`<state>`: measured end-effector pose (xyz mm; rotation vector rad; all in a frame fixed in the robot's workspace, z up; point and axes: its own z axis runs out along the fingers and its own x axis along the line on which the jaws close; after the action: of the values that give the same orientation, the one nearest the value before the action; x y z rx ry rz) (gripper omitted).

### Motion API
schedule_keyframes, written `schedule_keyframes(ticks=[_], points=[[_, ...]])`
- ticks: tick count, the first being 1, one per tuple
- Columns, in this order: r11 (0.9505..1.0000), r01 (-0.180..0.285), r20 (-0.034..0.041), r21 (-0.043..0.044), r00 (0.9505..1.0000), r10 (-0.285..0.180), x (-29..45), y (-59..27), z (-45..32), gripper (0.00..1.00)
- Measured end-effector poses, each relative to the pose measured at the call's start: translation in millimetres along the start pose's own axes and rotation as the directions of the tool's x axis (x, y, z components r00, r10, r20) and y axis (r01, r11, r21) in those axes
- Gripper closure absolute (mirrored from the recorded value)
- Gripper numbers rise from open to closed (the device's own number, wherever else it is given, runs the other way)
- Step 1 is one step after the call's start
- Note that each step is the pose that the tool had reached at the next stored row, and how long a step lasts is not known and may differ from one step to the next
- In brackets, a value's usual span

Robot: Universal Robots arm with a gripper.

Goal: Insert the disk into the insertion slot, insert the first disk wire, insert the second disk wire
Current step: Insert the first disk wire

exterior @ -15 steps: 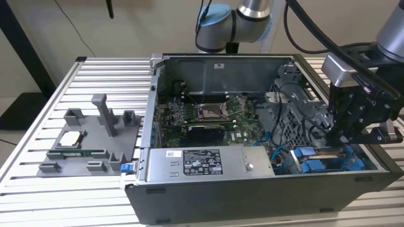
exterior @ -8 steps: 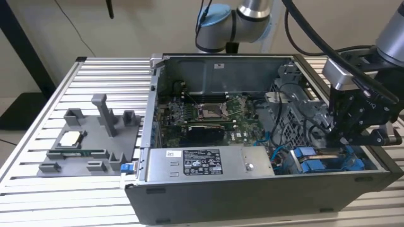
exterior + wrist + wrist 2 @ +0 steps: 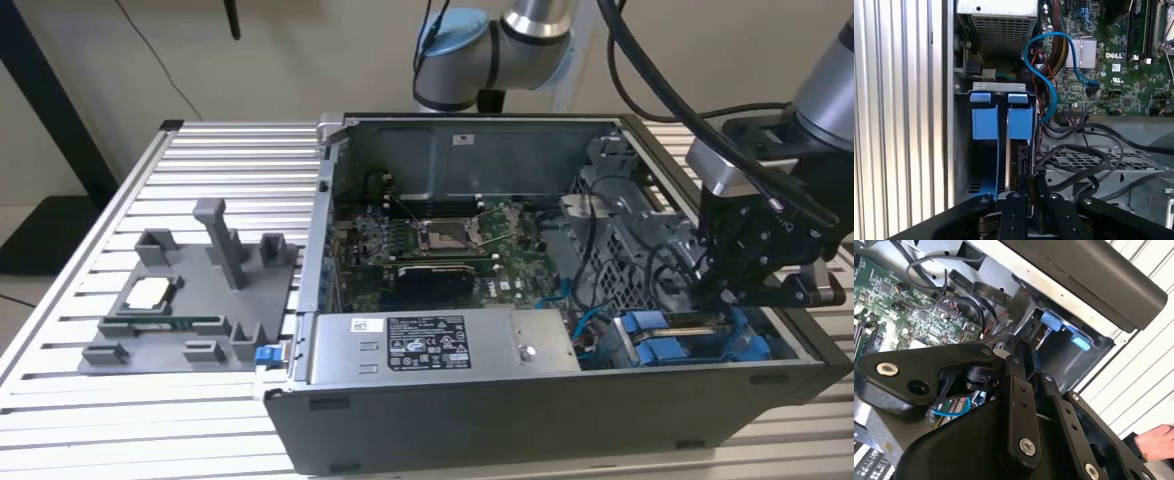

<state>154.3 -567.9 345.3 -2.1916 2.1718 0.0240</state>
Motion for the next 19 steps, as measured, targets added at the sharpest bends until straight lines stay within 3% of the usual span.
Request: schedule_keyframes(ticks=[19], points=[[0.9995,-0.032,-0.0012,0.0016,0.9995,0.032,2.3,-3.9,2.5,0.81]])
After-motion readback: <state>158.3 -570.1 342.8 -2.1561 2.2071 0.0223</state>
